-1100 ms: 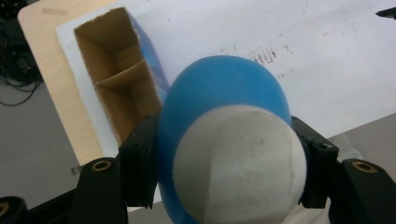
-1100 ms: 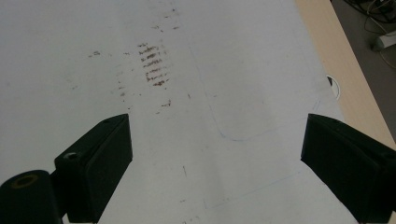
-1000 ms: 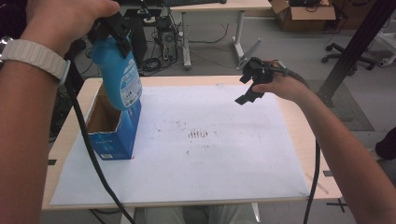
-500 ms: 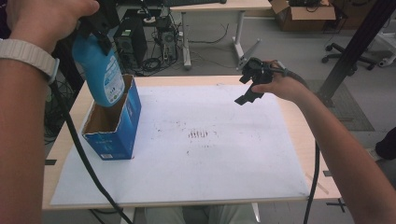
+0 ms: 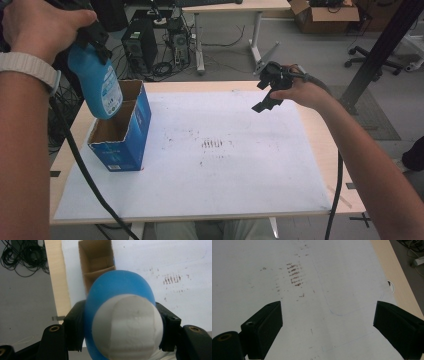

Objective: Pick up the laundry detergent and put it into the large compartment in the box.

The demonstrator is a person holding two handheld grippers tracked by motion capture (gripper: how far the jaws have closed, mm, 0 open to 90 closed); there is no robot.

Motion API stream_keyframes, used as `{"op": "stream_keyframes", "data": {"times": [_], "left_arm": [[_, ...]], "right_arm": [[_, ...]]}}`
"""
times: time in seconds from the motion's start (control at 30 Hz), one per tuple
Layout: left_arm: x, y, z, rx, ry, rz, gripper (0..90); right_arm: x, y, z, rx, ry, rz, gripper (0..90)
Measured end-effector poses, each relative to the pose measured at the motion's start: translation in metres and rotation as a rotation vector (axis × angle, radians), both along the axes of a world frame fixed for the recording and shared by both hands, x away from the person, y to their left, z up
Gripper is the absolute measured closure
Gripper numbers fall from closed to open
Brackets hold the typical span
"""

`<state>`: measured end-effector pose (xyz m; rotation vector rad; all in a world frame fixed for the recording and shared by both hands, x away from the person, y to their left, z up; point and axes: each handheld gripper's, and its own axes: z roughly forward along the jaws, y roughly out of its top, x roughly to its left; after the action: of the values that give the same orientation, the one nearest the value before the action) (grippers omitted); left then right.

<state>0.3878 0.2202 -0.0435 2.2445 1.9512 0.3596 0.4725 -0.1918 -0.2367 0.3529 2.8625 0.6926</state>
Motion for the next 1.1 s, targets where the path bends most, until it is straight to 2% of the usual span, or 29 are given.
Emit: {"op": "stream_keyframes", "data": {"times": [0.07,0.33,0.43,0.47,0.53,0.97,1.1], "left_arm": [[0.002,0.002,-0.005,-0.003,-0.007,0.006,37.5],[0.008,0.013,-0.031,0.005,0.008,0.017,37.5],[0.010,0.017,-0.042,0.003,0.006,0.017,37.5],[0.012,0.021,-0.052,-0.001,0.008,0.017,37.5],[0.012,0.022,-0.054,-0.004,0.007,0.018,37.5],[0.021,0.031,-0.097,-0.018,-0.012,0.051,37.5],[0.024,0.031,-0.109,-0.008,-0.013,0.054,37.5]], "right_arm": [[0.001,0.000,0.000,0.003,0.000,-0.001,8.5],[0.001,0.000,-0.001,0.001,0.002,-0.004,8.5],[0.001,0.000,-0.002,-0.001,0.003,-0.003,8.5],[0.001,0.000,-0.002,-0.001,0.002,-0.004,8.5],[0.001,-0.001,-0.002,-0.004,0.004,-0.005,8.5],[0.001,-0.003,-0.004,-0.008,0.005,-0.016,8.4],[0.001,-0.003,-0.005,-0.006,0.008,-0.017,8.5]]}}
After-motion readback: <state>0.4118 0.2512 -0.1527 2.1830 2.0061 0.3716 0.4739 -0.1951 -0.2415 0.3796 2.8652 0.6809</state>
